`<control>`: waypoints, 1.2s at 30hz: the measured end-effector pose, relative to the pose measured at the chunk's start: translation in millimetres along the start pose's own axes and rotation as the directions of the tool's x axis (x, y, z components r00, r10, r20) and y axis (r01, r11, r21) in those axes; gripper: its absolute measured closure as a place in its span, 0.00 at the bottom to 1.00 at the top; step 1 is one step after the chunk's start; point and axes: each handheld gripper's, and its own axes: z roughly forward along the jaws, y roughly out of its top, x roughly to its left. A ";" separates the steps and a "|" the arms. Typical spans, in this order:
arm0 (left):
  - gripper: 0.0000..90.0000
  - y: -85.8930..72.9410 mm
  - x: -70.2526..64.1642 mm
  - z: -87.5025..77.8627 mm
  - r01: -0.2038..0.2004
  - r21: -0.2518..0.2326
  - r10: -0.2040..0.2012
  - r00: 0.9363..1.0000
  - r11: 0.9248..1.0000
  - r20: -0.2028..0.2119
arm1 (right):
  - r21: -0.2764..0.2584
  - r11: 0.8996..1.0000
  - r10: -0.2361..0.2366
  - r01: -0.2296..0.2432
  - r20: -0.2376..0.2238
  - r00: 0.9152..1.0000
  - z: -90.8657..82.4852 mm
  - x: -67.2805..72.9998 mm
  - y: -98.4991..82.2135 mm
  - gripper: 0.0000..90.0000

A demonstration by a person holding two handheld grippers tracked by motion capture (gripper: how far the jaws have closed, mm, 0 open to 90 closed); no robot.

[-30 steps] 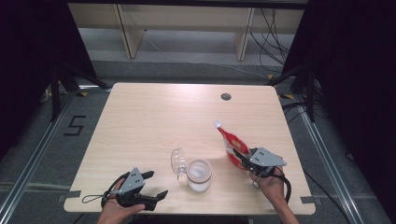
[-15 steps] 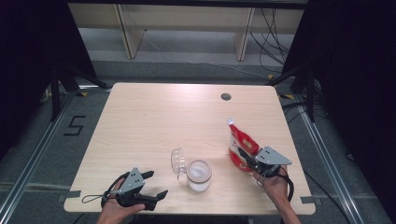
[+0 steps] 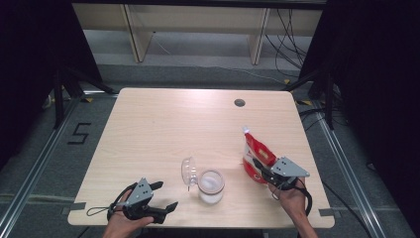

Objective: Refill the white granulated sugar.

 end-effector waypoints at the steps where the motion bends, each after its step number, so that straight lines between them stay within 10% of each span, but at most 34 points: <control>1: 0.18 0.0 -0.1 0.1 0.001 -0.001 -0.001 1.000 1.000 0.001 | -0.004 1.000 -0.005 0.005 0.004 1.000 -0.3 -0.4 0.1 0.80; 22: 0.18 -0.2 -0.7 1.2 0.005 -0.009 -0.005 1.000 1.000 0.012 | -0.014 0.994 0.108 -0.108 0.038 0.993 -19.0 6.0 1.1 0.44; 36: 0.18 -0.1 -1.2 1.7 0.014 -0.019 -0.014 1.000 1.000 0.013 | 0.054 0.982 0.176 -0.179 0.048 0.983 -40.0 13.2 -2.1 0.39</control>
